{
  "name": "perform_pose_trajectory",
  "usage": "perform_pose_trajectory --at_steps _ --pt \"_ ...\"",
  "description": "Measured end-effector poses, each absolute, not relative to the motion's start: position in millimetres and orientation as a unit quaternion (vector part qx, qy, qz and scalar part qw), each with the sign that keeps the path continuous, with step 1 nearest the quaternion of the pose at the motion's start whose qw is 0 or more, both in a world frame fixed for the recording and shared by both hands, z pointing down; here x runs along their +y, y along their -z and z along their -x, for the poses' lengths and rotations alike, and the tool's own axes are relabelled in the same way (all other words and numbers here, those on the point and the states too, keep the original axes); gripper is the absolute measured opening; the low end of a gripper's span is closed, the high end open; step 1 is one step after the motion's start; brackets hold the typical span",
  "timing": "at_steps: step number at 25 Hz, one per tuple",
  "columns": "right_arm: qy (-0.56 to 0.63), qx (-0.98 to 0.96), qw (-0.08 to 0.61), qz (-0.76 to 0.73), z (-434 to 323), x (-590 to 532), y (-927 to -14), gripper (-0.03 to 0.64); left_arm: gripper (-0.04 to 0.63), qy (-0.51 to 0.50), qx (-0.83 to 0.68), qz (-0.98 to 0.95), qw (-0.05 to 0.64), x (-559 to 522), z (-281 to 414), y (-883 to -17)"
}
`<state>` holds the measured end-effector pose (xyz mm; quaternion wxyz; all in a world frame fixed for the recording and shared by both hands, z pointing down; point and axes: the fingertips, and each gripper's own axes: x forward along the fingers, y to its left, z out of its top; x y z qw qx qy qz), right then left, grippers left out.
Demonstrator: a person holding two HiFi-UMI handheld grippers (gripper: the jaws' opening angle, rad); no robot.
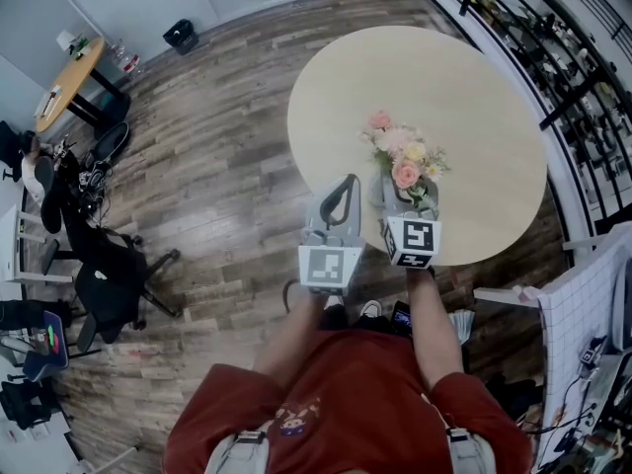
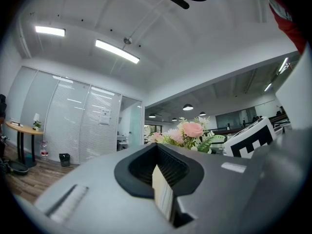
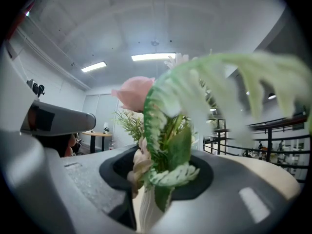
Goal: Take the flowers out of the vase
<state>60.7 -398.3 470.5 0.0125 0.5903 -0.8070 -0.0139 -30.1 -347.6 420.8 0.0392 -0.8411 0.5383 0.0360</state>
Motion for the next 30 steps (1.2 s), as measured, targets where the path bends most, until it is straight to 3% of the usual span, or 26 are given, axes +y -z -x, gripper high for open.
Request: perform_pose_trajectory --at_steps 30 --pt "0.035 -0.806 -0.026 -0.59 -69.1 -384.7 -431.6 0.161 0.005 -0.035 0.531 0.846 0.036 -345.6 22.9 -424.9"
